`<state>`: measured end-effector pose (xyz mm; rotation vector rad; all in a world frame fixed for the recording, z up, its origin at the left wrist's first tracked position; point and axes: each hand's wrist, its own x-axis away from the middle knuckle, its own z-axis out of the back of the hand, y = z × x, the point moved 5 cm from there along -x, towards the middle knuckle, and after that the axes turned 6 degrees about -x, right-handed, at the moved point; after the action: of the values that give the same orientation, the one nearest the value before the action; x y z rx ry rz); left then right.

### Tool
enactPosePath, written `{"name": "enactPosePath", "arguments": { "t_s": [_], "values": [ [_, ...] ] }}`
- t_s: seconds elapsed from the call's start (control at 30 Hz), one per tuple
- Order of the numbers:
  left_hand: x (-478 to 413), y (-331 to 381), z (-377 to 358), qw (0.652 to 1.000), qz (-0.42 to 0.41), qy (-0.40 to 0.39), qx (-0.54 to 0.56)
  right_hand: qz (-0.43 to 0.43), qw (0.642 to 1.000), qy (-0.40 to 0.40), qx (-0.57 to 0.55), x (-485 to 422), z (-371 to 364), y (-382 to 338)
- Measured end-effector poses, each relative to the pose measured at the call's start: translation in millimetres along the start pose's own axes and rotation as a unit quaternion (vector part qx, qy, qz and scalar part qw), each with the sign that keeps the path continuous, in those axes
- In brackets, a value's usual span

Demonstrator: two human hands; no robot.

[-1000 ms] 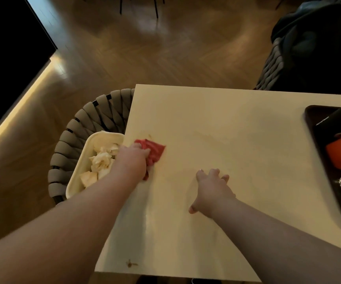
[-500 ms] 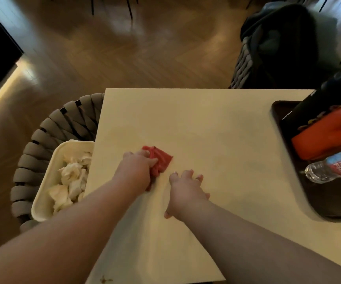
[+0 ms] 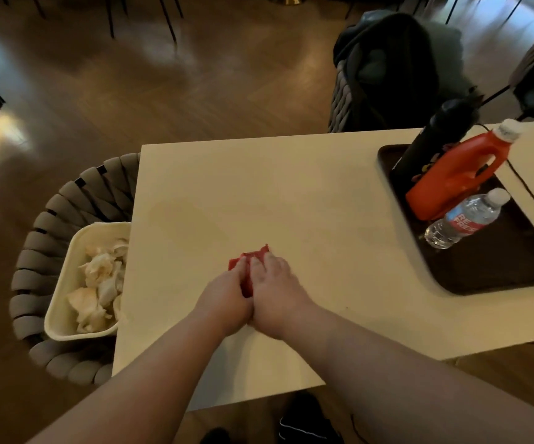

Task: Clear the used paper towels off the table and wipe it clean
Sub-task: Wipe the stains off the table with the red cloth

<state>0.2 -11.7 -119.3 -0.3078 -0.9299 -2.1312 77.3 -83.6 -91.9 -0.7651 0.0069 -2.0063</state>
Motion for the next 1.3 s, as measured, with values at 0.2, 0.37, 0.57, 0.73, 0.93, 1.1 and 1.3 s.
{"name": "enactPosePath", "arguments": {
  "t_s": [0.2, 0.37, 0.57, 0.73, 0.93, 1.1, 1.3],
  "values": [
    [20.5, -50.8, 35.3, 0.984, 0.066, 0.099, -0.131, 0.024, 0.998, 0.009, -0.052, -4.1, -17.0, -8.6],
    [16.2, -73.1, 29.8, 0.929, 0.118, -0.023, -0.350, -0.047, 0.999, 0.011, -0.013, -29.2, -9.6, -18.0],
    [4.4, -64.8, 28.1, 0.906, 0.112, -0.043, -0.406, -0.168, 0.982, 0.034, -0.079, -72.1, 20.8, 20.2],
    [4.5, -70.4, 32.7, 0.903, 0.091, -0.041, -0.419, -0.224, 0.974, -0.030, 0.007, -82.9, 60.9, 66.0],
    [6.2, -68.5, 32.3, 0.911, 0.091, -0.041, -0.401, -0.202, 0.976, -0.067, 0.040, -54.5, 47.4, 79.4],
    [8.2, -64.1, 36.2, 0.912, 0.102, -0.059, -0.392, -0.214, 0.963, -0.129, 0.104, -35.9, 18.7, 47.2],
    [4.6, -64.5, 33.9, 0.909, 0.111, -0.057, -0.399, -0.106, 0.992, -0.068, 0.029, 8.4, -28.1, -11.7]
  ]
}}
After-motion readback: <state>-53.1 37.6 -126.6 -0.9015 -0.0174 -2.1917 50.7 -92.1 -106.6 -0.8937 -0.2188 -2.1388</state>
